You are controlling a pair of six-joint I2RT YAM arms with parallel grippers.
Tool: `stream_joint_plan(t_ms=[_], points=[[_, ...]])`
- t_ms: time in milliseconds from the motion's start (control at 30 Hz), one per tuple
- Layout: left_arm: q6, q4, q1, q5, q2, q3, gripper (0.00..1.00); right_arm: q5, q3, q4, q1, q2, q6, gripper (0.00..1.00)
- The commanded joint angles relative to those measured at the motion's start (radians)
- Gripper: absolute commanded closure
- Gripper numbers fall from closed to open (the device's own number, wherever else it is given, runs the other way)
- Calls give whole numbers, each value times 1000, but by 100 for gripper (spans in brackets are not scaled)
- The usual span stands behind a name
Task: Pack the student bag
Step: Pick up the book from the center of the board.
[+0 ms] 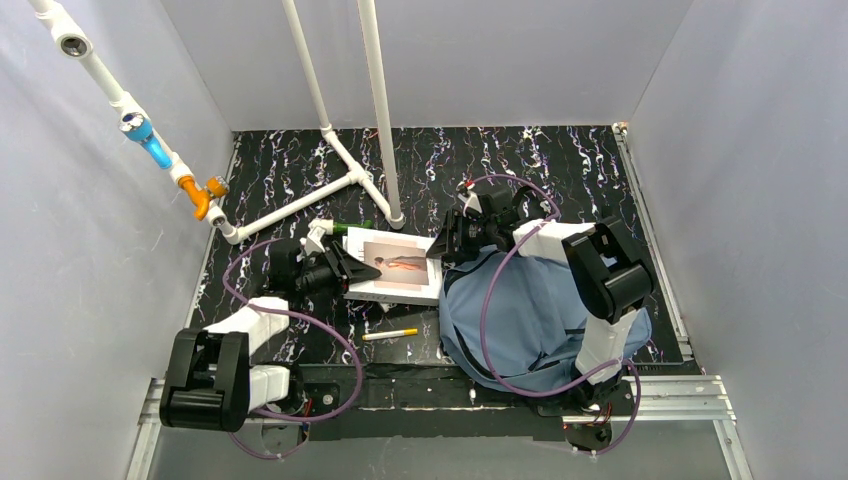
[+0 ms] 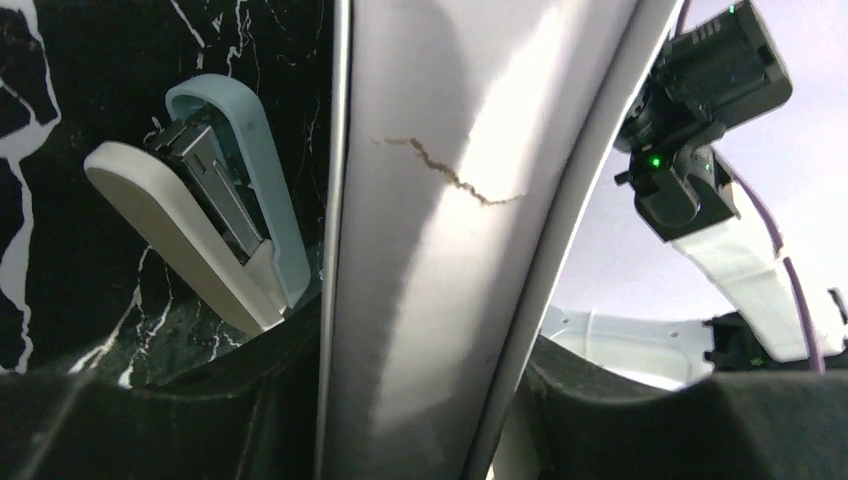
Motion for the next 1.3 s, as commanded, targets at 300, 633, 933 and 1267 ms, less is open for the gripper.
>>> stream_joint_plan(t_ms=[300,633,933,1267], points=[[-35,-16,-5,-45,-157,7,74,433,217,-584,84,-246,-366,11],[-7,-148,-5,-23,-228,84,69,584,255,-745,171,-513,-441,1],[89,-272,-5,-78,-186,116,63,418,102,-511,196,-541,-329,2],[200,-412,-4,-134,-158,122,56,359,143,-234,191,-241,-176,7]])
